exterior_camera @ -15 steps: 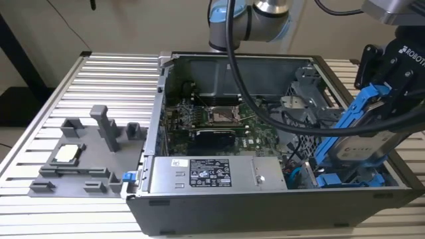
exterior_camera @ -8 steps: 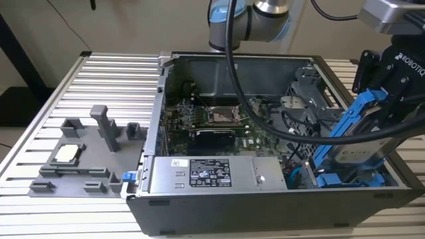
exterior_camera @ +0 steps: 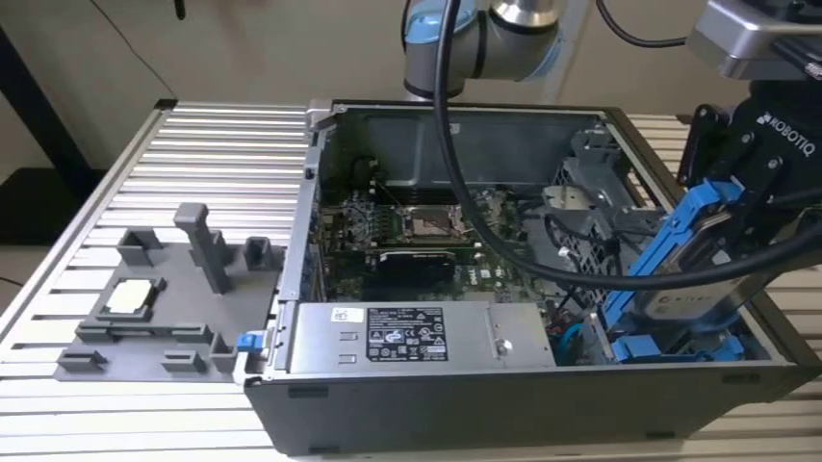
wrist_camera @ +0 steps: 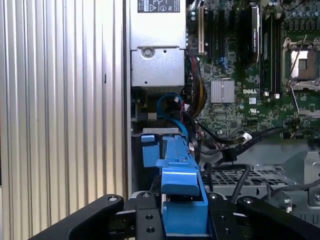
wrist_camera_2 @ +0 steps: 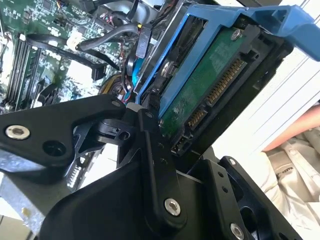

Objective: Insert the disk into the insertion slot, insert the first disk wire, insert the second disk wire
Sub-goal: 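Insert the disk into the insertion slot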

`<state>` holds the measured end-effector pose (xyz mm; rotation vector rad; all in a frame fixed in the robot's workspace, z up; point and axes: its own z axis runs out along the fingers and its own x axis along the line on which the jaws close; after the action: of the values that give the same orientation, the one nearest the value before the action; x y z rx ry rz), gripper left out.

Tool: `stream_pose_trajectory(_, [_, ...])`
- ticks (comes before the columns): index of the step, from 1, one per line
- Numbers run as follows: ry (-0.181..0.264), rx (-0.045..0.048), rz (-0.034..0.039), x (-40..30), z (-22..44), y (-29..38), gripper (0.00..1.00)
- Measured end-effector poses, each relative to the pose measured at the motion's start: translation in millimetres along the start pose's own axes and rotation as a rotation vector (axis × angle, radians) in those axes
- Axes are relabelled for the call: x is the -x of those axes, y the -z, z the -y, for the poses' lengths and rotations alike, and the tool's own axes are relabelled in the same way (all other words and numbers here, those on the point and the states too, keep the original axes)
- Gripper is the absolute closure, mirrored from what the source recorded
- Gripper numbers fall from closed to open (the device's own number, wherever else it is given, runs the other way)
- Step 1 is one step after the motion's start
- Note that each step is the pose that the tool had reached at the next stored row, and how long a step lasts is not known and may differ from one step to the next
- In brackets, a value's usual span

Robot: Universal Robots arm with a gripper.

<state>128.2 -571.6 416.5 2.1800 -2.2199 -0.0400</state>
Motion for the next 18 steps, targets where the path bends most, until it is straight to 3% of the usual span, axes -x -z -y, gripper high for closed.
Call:
stream_pose_trajectory(12, [0.000,0.0000,0.0000,0.0,0.4,-12.2,0.67])
stream_pose_trajectory(18, [0.000,-0.0001,0.0001,0.1,0.8,-21.8,0.67])
